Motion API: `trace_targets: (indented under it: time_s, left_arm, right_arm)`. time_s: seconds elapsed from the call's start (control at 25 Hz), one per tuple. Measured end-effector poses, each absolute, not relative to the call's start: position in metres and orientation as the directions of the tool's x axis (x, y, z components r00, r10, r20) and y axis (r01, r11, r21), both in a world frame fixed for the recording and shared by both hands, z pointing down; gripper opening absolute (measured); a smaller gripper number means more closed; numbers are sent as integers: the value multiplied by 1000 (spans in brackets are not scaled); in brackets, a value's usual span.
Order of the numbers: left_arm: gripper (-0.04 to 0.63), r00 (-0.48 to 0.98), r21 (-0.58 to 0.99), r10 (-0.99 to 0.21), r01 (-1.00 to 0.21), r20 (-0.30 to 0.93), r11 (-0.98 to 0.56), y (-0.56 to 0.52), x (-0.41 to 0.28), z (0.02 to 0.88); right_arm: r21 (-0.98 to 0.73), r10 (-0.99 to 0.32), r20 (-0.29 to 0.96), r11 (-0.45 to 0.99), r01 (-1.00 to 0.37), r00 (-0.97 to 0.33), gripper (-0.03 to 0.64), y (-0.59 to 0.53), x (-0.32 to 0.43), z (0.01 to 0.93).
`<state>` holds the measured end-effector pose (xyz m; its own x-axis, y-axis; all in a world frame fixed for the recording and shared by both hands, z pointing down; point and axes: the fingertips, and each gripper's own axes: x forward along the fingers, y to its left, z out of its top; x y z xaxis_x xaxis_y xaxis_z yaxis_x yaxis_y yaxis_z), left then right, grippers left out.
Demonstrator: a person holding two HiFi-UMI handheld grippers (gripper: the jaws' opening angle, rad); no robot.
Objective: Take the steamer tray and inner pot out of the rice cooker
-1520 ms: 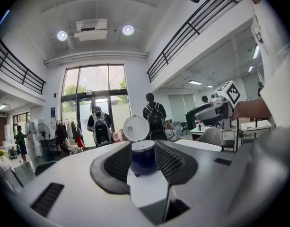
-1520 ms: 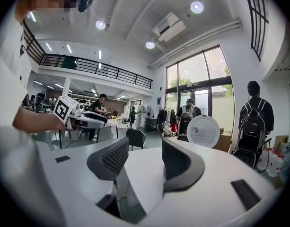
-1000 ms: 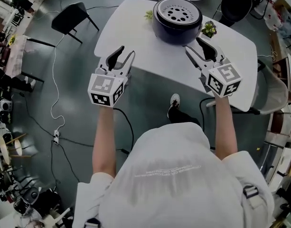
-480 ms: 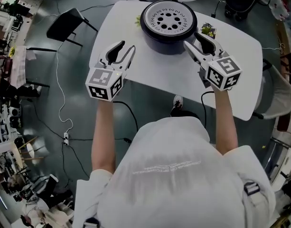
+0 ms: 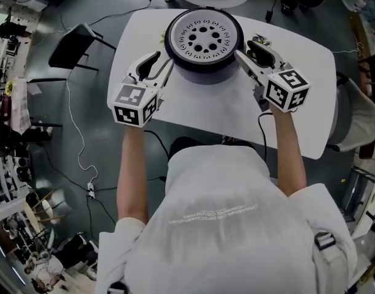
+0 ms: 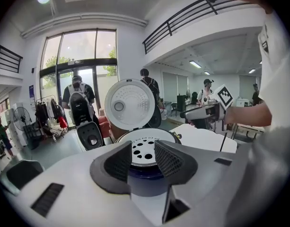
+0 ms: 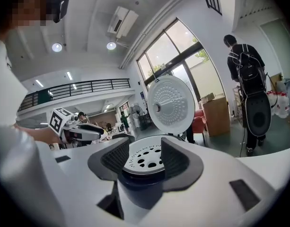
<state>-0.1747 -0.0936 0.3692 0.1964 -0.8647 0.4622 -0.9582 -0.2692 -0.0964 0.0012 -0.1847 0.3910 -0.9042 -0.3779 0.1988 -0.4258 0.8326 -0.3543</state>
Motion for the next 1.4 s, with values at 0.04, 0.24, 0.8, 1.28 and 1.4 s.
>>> trace_targets:
  time_s: [0.04, 0.24, 0.8, 1.28, 1.4]
  left_arm:
    - [166, 215, -85, -859, -955, 464, -285, -101, -179, 372]
    - [166, 323, -44, -836, -924, 445, -380, -141, -200, 386]
    - [150, 577, 122, -718, -805, 390, -581, -212, -255, 408]
    - [143, 615, 166, -682, -778, 395, -606, -222, -236, 421]
    - [142, 607, 173, -688, -786, 397, -594, -222, -240, 424]
  right_arm:
    - [-349, -390, 210, 827, -441, -897, 219, -189, -1, 392]
    - [-344, -496, 256, 755, -558, -830, 219, -222, -7, 404]
    - [-222, -585, 558, 578, -786, -588, 279, -267, -34, 458]
    - [-95, -558, 673, 585, -805, -485, 260, -273, -32, 493]
    - [-68, -552, 693, 591, -804, -465, 252, -278, -33, 500]
